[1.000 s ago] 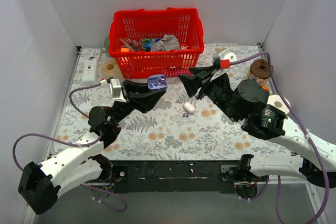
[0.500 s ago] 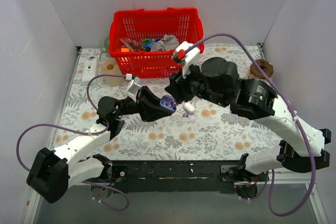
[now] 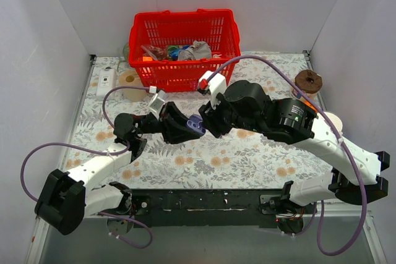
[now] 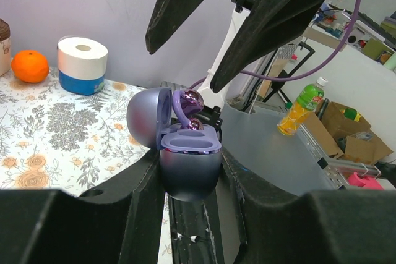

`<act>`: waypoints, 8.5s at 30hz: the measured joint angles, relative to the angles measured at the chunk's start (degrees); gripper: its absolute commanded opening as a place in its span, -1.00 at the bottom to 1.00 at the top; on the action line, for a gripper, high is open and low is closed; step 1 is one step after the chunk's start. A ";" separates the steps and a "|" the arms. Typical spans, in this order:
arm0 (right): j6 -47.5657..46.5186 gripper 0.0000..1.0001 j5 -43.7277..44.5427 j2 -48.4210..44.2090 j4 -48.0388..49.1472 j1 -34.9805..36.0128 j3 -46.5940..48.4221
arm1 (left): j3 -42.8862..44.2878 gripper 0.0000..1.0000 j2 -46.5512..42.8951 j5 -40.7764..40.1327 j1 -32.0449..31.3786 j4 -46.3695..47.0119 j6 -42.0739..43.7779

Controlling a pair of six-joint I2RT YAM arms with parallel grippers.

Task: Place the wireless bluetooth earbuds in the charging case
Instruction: Place the earbud in the charging case, then pick up the earbud from the center of the board.

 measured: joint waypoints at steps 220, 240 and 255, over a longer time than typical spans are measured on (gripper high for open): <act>15.82 -0.31 -10.51 21.24 35.76 -29.77 -43.34 | -19.30 -1.00 -38.93 -28.70 0.04 -24.59 9.05; 1.46 -0.83 -10.84 17.14 35.41 -28.65 -43.43 | -21.22 -1.00 -39.41 -28.28 0.04 -24.37 8.17; -21.20 -0.81 -10.51 19.08 32.54 -10.60 -43.74 | -21.22 -1.00 -44.06 -28.28 0.04 -25.64 8.15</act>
